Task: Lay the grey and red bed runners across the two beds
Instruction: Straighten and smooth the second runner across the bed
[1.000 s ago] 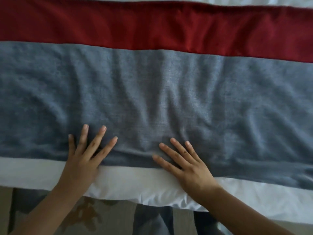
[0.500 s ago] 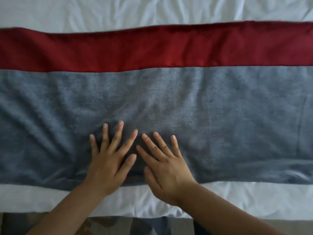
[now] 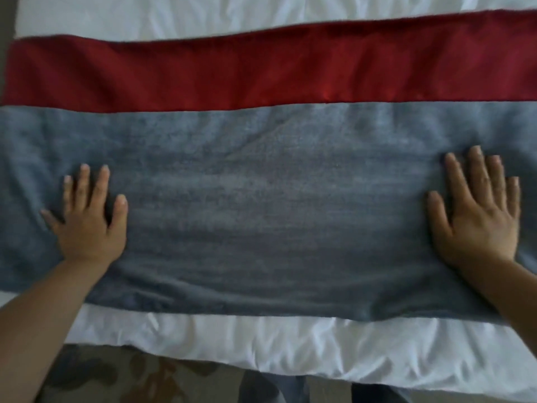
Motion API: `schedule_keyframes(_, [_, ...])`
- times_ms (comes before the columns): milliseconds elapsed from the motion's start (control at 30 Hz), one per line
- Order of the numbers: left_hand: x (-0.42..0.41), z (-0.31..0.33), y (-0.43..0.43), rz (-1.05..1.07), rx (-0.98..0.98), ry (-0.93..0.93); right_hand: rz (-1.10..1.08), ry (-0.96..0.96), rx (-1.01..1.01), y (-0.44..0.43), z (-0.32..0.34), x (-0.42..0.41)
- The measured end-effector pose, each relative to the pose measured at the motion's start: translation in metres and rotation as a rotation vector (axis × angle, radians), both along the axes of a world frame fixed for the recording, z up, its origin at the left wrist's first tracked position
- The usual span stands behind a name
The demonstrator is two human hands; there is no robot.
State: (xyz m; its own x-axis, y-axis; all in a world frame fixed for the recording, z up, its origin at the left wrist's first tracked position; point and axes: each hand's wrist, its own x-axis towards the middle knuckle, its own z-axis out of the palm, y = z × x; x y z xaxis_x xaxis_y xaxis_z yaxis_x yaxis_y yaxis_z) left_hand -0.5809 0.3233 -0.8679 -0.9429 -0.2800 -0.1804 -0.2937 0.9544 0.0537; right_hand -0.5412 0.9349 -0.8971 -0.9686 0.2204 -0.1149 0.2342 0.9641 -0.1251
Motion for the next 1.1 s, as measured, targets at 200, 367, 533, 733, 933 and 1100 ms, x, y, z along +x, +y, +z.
schedule_keyframes(200, [-0.008,-0.015,-0.029,0.060,0.016,-0.001,-0.086,0.005,-0.005,0.002,-0.001,-0.006])
schedule_keyframes(367, [-0.009,-0.001,0.000,0.102,0.035,0.039,-0.101,-0.041,-0.016,-0.008,0.011,-0.008])
schedule_keyframes(533, [0.051,0.019,0.126,-0.481,0.144,0.017,0.191,0.035,-0.145,-0.094,0.035,0.018])
schedule_keyframes(733, [0.106,0.009,0.106,-0.363,-0.009,-0.102,0.348,-0.116,-0.049,-0.065,0.022,0.090])
schedule_keyframes(933, [0.087,0.013,0.039,-0.252,-0.067,-0.253,0.208,-0.215,0.013,-0.030,0.023,0.084])
schedule_keyframes(1100, [0.078,0.015,0.069,-0.248,-0.035,-0.188,0.138,-0.138,-0.048,-0.046,0.033,0.075])
